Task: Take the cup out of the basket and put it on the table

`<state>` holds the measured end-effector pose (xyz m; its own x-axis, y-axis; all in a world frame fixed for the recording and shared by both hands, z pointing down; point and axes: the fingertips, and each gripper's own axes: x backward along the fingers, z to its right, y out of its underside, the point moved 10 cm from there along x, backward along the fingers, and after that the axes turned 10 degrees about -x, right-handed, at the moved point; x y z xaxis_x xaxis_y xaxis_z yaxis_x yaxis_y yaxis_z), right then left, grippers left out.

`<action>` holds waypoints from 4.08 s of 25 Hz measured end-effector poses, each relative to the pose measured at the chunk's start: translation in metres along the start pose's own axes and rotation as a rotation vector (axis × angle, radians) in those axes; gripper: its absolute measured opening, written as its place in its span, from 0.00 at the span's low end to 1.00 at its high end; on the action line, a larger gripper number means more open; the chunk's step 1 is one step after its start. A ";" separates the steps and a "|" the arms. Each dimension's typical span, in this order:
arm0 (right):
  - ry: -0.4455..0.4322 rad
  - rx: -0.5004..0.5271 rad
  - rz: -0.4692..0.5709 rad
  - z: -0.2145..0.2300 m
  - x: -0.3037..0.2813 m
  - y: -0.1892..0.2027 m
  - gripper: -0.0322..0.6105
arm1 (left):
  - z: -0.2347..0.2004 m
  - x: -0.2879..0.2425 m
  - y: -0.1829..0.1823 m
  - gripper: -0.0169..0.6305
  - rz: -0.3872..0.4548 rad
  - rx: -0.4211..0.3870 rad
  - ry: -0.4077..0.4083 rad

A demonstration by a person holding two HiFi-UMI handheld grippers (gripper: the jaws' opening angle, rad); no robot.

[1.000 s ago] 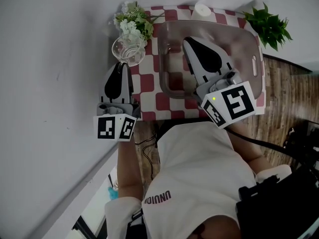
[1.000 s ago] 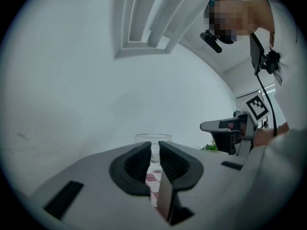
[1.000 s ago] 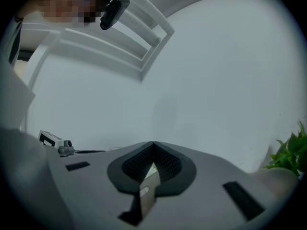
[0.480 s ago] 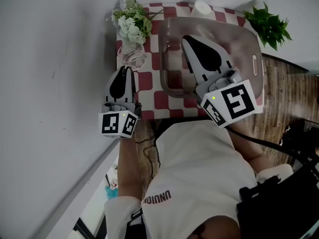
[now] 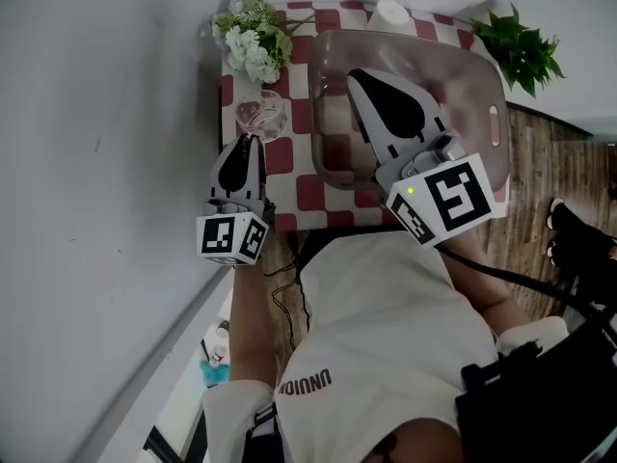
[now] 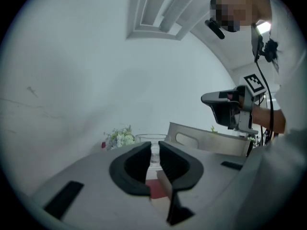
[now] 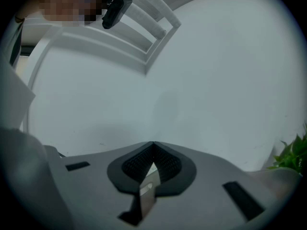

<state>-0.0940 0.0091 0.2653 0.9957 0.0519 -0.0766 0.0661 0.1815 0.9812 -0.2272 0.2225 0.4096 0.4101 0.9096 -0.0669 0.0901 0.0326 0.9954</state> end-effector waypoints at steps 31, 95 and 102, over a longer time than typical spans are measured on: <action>0.024 0.013 -0.015 0.002 0.002 0.002 0.08 | 0.003 -0.009 0.077 0.12 -0.239 0.030 0.009; -0.002 -0.003 0.002 0.012 0.001 0.001 0.08 | 0.032 0.016 0.126 0.13 -0.498 -0.189 0.045; -0.006 -0.007 0.004 0.013 0.003 0.001 0.08 | 0.031 0.016 0.127 0.13 -0.509 -0.176 0.023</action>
<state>-0.0900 -0.0032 0.2679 0.9963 0.0472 -0.0714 0.0614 0.1882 0.9802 -0.1815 0.2282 0.5332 0.3341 0.7695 -0.5443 0.1178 0.5388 0.8341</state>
